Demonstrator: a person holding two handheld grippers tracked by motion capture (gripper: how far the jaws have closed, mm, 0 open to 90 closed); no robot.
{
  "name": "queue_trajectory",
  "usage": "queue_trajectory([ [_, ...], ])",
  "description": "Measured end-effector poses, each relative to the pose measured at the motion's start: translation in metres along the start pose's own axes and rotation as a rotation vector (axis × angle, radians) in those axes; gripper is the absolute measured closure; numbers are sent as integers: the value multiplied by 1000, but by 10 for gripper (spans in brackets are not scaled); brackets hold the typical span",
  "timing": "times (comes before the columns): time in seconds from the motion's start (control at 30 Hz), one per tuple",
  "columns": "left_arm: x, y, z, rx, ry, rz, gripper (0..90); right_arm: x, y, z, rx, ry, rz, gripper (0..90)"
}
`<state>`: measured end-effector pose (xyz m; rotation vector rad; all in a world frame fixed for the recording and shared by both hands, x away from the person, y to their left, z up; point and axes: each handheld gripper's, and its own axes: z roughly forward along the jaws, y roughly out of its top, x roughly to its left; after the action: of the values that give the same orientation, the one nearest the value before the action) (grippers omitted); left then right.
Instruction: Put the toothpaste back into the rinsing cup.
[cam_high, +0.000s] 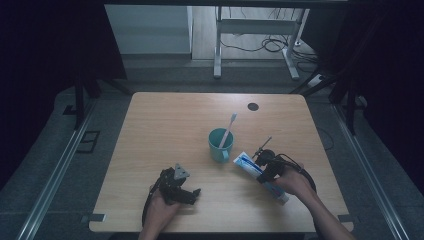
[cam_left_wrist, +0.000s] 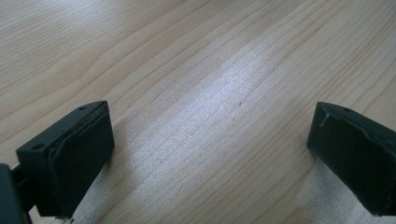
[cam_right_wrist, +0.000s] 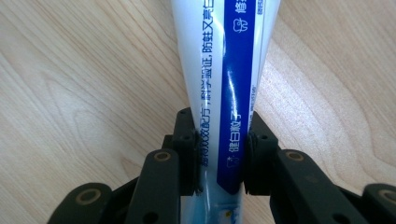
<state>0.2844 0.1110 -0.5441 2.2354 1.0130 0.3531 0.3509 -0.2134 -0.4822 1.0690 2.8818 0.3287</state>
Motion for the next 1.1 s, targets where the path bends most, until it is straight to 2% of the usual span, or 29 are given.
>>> queue_trajectory([
  [0.17,0,0,0,0,0,0,7,2,-3,-10,-67,-3,-3,705],
  [0.33,0,0,0,0,0,0,7,1,-6,-19,-124,-3,14,705],
  [1.1,0,0,0,-2,1,4,7,-1,-14,-49,-330,-10,31,706],
])
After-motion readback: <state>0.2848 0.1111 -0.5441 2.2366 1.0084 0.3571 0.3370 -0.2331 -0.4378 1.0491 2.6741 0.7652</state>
